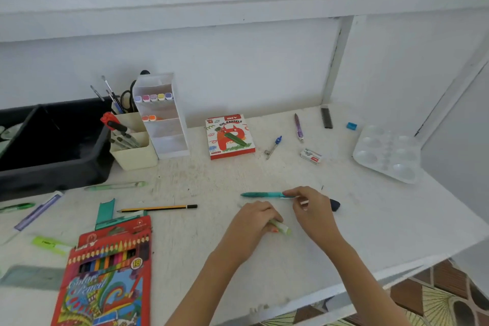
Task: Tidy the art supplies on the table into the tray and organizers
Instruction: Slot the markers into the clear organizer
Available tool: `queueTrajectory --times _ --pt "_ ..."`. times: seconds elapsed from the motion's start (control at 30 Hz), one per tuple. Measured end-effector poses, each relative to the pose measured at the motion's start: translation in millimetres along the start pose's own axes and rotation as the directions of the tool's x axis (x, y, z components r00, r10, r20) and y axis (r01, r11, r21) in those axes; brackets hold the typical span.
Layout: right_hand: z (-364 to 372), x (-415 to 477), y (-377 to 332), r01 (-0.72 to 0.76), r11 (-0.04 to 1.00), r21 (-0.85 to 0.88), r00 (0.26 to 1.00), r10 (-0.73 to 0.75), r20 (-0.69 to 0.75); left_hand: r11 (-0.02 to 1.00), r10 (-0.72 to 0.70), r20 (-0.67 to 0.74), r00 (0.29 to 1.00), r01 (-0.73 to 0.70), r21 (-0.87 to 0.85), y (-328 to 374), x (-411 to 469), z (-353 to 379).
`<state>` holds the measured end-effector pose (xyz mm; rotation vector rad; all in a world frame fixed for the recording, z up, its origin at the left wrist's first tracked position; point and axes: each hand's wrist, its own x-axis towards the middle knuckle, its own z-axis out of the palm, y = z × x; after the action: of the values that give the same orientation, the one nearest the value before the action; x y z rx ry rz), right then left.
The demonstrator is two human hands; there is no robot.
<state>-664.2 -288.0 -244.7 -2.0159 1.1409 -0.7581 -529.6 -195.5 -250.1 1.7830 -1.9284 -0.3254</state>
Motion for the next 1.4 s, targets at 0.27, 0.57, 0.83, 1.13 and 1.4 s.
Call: queueTrajectory --times 0.27,0.57,0.83,1.13,1.4 --pt "19 -13 -16 0.004 0.996 0.093 0.996 -0.013 0.093 0.986 -0.161 -0.296 0.942 0.142 -0.086 21 -27 -14" --pt "97 -27 -95 0.102 0.951 0.293 0.918 -0.204 0.341 0.763 -0.623 -0.543 0.562 0.286 -0.579 3 -104 -82" --pt "184 -30 -158 0.314 0.927 0.207 0.806 -0.375 0.458 0.528 -0.823 -0.451 0.347 0.169 -0.833 -25 -183 -136" --pt "231 -12 -193 0.643 0.623 -0.445 0.732 -0.329 0.597 0.591 -0.806 -0.529 0.267 0.312 -0.744 -79 -213 -171" --pt "224 5 -193 0.595 0.749 -0.289 0.723 -0.343 0.6 0.694 -0.711 -0.596 0.374 0.23 -0.682 -106 -179 -205"
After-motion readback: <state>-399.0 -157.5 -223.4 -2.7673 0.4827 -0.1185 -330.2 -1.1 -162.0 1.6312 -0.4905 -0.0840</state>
